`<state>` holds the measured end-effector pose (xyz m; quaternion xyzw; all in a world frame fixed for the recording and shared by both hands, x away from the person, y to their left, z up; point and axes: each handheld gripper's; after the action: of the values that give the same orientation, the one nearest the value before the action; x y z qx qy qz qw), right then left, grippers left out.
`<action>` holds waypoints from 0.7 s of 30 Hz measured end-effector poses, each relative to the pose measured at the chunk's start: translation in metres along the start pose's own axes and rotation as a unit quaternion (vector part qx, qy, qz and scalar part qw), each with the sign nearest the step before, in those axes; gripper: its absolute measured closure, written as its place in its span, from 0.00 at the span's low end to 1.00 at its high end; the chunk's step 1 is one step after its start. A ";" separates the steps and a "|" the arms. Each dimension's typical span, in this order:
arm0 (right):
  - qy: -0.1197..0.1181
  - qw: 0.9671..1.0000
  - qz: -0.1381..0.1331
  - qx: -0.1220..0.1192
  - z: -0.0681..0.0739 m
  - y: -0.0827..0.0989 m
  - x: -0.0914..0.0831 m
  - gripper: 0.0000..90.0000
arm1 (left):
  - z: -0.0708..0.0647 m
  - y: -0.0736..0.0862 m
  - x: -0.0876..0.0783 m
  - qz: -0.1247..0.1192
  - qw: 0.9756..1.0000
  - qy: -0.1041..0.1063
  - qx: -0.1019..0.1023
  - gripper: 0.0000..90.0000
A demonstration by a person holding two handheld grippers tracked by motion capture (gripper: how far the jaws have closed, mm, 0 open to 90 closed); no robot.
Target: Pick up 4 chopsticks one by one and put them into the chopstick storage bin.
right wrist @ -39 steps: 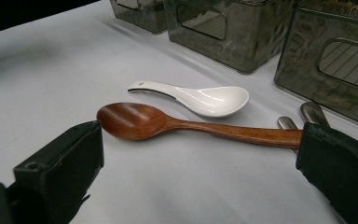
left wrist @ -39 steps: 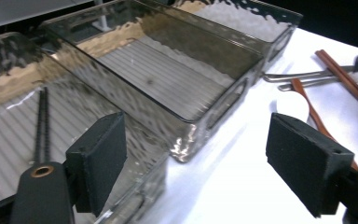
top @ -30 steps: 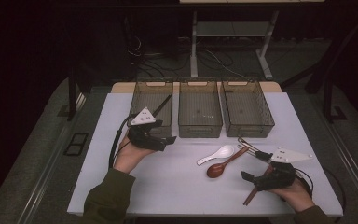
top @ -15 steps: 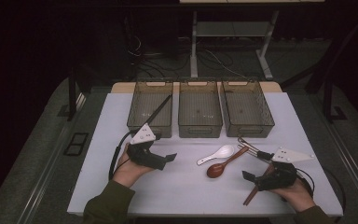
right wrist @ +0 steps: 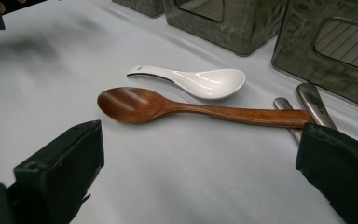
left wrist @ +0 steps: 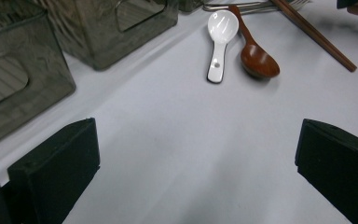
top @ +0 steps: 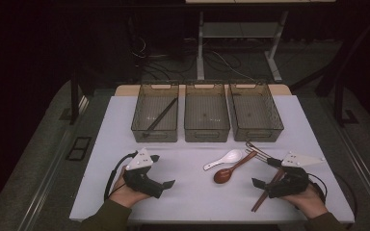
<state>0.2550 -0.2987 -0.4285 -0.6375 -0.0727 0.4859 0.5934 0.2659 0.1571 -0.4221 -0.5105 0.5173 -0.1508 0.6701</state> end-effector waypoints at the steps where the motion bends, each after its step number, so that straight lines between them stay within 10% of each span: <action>1: -0.002 1.000 0.001 0.000 0.000 0.000 -0.001 0.07 | 0.000 0.004 -0.002 -0.002 1.000 0.002 -0.004 0.00; 21: -0.003 0.998 0.057 -0.024 -0.006 0.010 -0.017 0.63 | 0.013 0.019 0.005 -0.004 1.000 0.005 -0.011 0.01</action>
<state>0.2460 -0.3174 -0.4283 -0.6537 -0.0494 0.5188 0.5487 0.2729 0.1688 -0.4412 -0.5188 0.5203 -0.1508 0.6614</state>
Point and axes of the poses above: each handheld gripper's, and its own axes: x roughly forward along the jaws, y roughly out of its underside, z roughly to its left, and after that the axes turned 1 degree about x, right-handed
